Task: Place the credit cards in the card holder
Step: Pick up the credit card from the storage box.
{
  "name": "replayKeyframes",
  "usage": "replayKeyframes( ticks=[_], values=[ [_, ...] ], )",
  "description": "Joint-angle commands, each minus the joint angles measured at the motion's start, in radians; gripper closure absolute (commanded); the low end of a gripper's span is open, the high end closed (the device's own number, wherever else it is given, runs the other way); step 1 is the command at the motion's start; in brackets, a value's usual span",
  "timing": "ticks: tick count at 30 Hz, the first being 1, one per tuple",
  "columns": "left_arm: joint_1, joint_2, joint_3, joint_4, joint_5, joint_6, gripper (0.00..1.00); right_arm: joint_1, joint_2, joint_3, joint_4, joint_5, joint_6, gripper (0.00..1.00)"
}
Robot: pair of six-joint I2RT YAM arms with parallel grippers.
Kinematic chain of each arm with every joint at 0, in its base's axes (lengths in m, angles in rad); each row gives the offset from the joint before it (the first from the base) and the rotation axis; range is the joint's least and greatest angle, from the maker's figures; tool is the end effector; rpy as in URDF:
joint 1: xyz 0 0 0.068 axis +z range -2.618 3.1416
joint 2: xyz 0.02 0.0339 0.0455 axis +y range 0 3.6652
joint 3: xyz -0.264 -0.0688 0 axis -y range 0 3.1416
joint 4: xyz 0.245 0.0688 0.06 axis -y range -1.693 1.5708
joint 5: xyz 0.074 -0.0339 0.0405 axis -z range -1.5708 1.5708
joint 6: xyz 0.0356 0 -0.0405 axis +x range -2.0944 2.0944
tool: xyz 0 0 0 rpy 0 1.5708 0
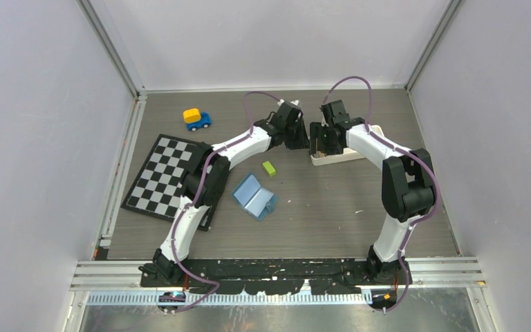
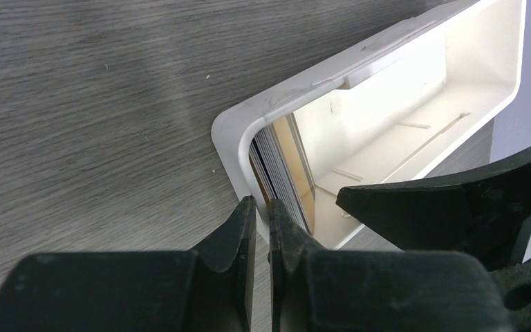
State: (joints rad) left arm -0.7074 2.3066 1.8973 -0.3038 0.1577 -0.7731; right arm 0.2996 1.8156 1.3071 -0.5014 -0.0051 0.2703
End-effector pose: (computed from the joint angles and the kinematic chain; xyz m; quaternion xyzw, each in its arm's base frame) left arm 0.3980 -0.3476 0.1953 0.0030 0.9072 -0.3325 0.2577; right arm 0.3683 0.1139 0.2099 -0.0148 0.9608 0.0802 0.2649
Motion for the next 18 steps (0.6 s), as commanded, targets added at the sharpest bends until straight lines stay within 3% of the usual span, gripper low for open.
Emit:
replayKeyframes(
  ticks=[1, 10, 18],
  values=[
    [0.001, -0.042, -0.020, -0.041, -0.026, 0.051, 0.98, -0.001, -0.011, -0.001, 0.011, 0.022, -0.004, 0.34],
    [0.002, -0.058, -0.022, -0.021, -0.015, 0.043, 0.98, -0.018, -0.109, 0.016, 0.001, -0.045, 0.014, 0.31],
    [0.002, -0.062, -0.020, -0.027, -0.015, 0.042, 0.97, -0.042, -0.079, 0.023, -0.002, -0.030, 0.010, 0.34]
  ],
)
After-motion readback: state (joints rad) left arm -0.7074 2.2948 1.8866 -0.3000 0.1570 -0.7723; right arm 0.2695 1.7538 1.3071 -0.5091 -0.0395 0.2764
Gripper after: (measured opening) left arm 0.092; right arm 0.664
